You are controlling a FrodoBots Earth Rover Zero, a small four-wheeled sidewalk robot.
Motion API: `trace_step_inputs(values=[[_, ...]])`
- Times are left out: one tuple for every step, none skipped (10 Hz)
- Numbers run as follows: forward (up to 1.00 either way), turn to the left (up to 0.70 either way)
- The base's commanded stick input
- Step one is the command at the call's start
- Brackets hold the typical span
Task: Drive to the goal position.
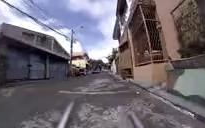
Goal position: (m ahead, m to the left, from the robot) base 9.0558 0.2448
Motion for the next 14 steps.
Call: trace_step_inputs(values=[[1.0,0.02],[1.0,0.02],[1.0,0.0],[1.0,0.0],[1.0,0.0],[1.0,0.0],[1.0,0.0],[1.0,0.0],[1.0,0.0],[1.0,0.0],[1.0,0.0],[1.0,0.0],[1.0,0.0],[1.0,0.0]])
